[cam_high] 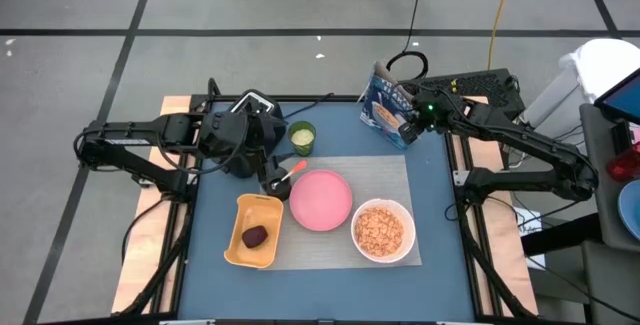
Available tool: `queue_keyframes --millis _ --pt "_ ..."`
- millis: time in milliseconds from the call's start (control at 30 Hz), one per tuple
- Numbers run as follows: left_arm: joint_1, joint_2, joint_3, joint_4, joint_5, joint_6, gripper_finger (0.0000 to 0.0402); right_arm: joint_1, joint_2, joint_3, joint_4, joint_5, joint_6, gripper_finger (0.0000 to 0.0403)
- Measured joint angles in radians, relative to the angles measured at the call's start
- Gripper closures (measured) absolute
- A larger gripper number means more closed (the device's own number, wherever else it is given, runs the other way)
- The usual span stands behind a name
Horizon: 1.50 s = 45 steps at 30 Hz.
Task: Arrange a breakfast setting
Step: Pour the cereal in the bowl
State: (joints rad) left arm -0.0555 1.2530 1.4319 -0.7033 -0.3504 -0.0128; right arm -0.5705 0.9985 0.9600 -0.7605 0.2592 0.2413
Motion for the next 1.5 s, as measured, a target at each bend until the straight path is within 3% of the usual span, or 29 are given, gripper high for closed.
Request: queue_keyframes --millis 1133,1300,1500 --pt "0.000 0.000 0.000 0.000 0.000 0.000 0.0030 0.000 0.000 0.000 0.001 0.000 0.000 0.0260" --pt "0.000 0.000 0.000 0.000 0.000 0.000 0.0030 0.000 0.000 0.000 0.004 0.000 0.005 0.0235" --pt "0.000 0.000 0.000 0.000 0.000 0.000 0.0030 0.000 0.000 0.000 0.004 0.000 0.004 0.0167"
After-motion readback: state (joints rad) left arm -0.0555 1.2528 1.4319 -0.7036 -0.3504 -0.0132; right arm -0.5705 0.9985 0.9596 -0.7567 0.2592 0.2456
